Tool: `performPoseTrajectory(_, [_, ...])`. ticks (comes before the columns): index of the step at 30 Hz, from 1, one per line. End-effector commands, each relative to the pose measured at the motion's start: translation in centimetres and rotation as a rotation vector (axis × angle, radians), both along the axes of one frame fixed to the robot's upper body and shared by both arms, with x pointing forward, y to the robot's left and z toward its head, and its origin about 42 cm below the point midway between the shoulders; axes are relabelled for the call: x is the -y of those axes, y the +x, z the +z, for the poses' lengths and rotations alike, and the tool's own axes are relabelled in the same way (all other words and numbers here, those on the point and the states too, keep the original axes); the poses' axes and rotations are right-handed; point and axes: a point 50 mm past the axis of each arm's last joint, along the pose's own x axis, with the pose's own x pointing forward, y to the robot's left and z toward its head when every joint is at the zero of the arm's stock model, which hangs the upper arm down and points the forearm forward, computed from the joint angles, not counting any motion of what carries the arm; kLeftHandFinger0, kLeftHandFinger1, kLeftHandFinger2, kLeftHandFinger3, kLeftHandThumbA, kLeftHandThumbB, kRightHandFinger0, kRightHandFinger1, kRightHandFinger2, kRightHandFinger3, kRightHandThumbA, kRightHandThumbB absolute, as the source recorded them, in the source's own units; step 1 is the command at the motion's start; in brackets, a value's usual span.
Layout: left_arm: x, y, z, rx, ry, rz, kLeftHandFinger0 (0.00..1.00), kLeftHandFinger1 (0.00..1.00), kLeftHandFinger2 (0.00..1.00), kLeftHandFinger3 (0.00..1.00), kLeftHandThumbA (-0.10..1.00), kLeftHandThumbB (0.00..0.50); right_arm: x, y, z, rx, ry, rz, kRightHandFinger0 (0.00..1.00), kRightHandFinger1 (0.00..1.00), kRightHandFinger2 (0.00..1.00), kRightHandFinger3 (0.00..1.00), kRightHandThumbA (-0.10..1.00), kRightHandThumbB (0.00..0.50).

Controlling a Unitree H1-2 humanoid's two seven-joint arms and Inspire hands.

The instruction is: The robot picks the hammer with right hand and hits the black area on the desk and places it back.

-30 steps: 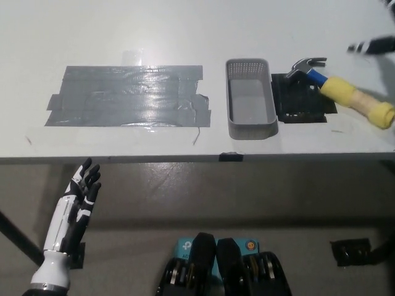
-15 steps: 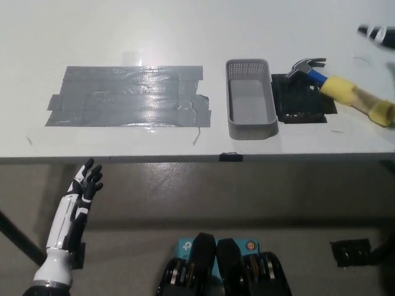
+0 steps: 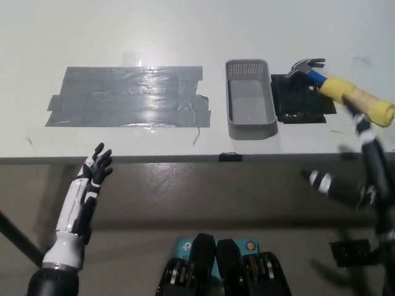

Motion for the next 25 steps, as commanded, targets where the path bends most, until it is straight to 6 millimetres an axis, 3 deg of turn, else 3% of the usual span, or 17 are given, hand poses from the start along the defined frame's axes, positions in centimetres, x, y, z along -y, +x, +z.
performPoseTrajectory(1, [1.3, -0.1, 0.7, 0.081, 0.020, -0.057, 1.00, 1.00, 1.00, 1.00, 0.88, 0.087, -1.8, -2.5, 0.0, 0.195, 0.195, 0.110, 1.00, 1.00, 1.00, 1.00, 1.00, 0.184])
performPoseTrajectory(4, [1.2, -0.9, 0.0, 0.070, 0.027, -0.048, 1.00, 1.00, 1.00, 1.00, 0.88, 0.079, -2.1, -2.0, -3.0, 0.090, 0.300, 0.106, 1.00, 1.00, 1.00, 1.00, 1.00, 0.180])
performPoseTrajectory(7, [1.2, -2.0, -0.9, 0.048, 0.027, -0.031, 1.00, 1.00, 1.00, 1.00, 0.88, 0.081, -2.5, -2.3, -5.3, 0.017, 0.345, 0.089, 1.00, 1.00, 1.00, 1.00, 1.00, 0.224])
performPoseTrajectory(9, [1.3, -2.6, -1.3, 0.055, 0.020, -0.023, 1.00, 1.00, 1.00, 1.00, 0.94, 0.017, -2.6, -2.7, -6.3, -0.024, 0.360, 0.095, 1.00, 1.00, 1.00, 1.00, 1.00, 0.207])
performPoseTrajectory(13, [1.8, -3.4, -2.5, 0.072, -0.032, 0.007, 1.00, 1.00, 1.00, 1.00, 1.00, 0.000, -2.9, -3.4, -7.7, -0.046, 0.381, 0.105, 1.00, 1.00, 1.00, 1.00, 1.00, 0.152])
performPoseTrajectory(16, [2.5, -4.5, -3.4, 0.065, -0.079, 0.053, 1.00, 1.00, 1.00, 1.00, 1.00, 0.008, -3.2, -4.6, -8.4, -0.095, 0.399, 0.114, 1.00, 1.00, 1.00, 1.00, 1.00, 0.166])
performPoseTrajectory(19, [3.1, -5.6, -4.0, 0.054, -0.082, 0.080, 1.00, 1.00, 1.00, 1.00, 1.00, 0.011, -3.6, -5.7, -8.9, -0.109, 0.411, 0.106, 1.00, 1.00, 1.00, 1.00, 1.00, 0.137])
performPoseTrajectory(25, [4.0, -6.7, -4.7, 0.045, -0.124, 0.113, 1.00, 1.00, 1.00, 1.00, 1.00, 0.000, -5.1, -6.7, -10.0, -0.130, 0.393, 0.072, 1.00, 1.00, 1.00, 1.00, 1.00, 0.171])
